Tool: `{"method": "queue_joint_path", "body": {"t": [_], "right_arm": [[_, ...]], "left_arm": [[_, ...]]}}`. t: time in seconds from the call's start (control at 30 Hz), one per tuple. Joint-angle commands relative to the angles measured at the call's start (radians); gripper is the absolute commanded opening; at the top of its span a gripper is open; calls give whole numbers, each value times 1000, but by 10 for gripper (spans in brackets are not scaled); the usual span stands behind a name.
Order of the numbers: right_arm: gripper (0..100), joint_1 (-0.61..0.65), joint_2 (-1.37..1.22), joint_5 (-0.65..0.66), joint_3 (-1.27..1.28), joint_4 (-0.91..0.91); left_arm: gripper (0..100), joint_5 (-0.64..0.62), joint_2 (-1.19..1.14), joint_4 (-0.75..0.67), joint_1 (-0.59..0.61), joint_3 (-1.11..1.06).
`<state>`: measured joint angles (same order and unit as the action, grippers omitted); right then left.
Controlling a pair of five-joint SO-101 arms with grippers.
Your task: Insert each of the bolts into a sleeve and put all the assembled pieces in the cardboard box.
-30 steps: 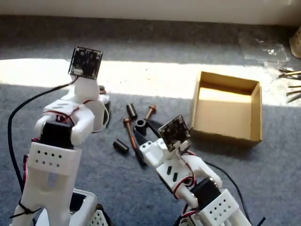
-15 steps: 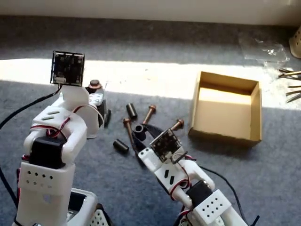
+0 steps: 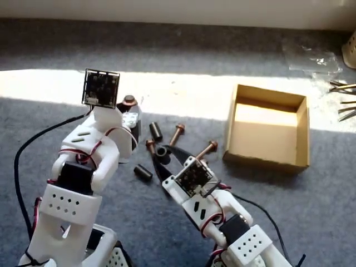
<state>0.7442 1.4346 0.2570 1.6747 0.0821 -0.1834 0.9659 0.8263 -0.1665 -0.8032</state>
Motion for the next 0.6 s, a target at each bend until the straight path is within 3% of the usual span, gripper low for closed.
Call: {"method": "queue_joint_path", "body": {"t": [0.0,0.1,0.27,0.57], "right_arm": [[5,5,18,17,73,-64],[5,5,18,14,77,-64],[5,4,18,-126,77,-62],[5,5,18,-129,77,-61]], "left_arm": [[5,-8,28,-35,-15,13],[5,-8,36,-48,-15,18],[5,-8,177,-115,-19,-45],[5,-8,406,-296,-58,-260]]}}
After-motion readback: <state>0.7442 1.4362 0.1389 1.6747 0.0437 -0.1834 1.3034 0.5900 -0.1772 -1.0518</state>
